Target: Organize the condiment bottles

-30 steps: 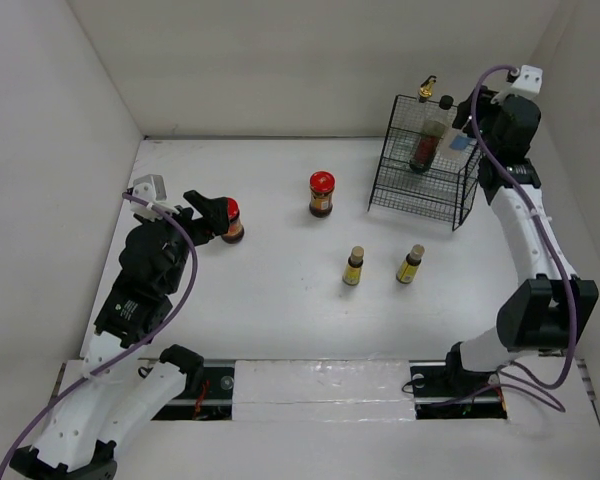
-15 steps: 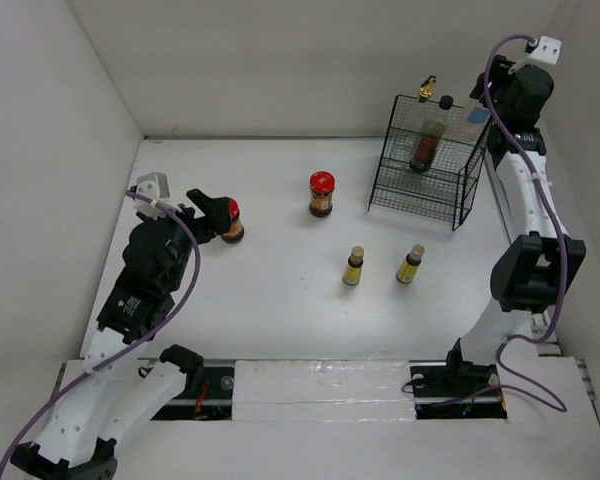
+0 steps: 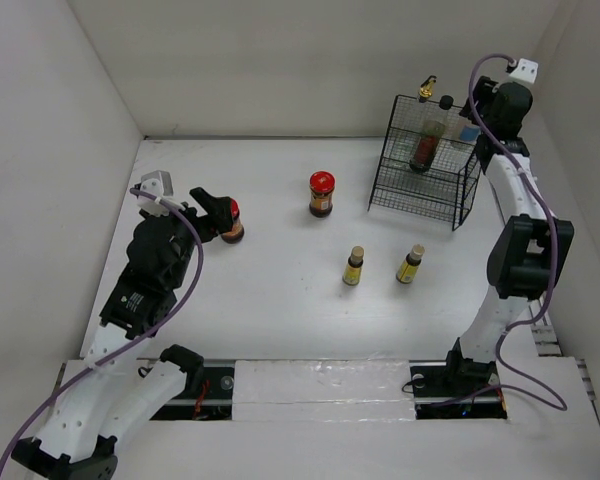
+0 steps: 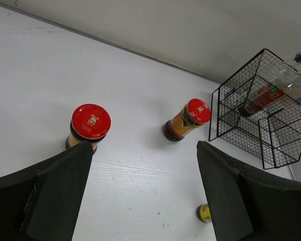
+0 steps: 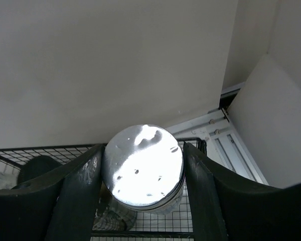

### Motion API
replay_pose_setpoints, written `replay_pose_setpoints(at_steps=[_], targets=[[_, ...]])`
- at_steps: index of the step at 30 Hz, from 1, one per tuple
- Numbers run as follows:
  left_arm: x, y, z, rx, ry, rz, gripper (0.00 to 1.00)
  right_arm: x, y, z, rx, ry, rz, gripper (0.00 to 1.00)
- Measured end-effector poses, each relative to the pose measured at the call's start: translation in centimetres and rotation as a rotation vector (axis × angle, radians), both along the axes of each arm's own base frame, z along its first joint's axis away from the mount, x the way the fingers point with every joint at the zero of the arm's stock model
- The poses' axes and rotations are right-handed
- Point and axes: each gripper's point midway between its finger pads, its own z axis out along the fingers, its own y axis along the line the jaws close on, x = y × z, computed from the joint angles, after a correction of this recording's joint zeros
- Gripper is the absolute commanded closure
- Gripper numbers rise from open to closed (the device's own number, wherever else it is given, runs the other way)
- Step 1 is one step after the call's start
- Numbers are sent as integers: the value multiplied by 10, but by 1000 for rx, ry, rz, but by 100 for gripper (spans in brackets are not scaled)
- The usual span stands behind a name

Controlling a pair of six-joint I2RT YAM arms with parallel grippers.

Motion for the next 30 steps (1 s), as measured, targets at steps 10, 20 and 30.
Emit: replay_pose_setpoints(at_steps=[10, 20, 30], targets=[[0, 0, 0, 7, -1, -1, 19, -9, -1, -68, 27, 112, -22, 65], [-3, 2, 5, 3, -19, -1, 19, -9, -3, -87, 39, 140, -38, 45], [-6, 4, 8, 0, -32, 2, 19, -11, -5, -95, 42, 151, -53, 34]])
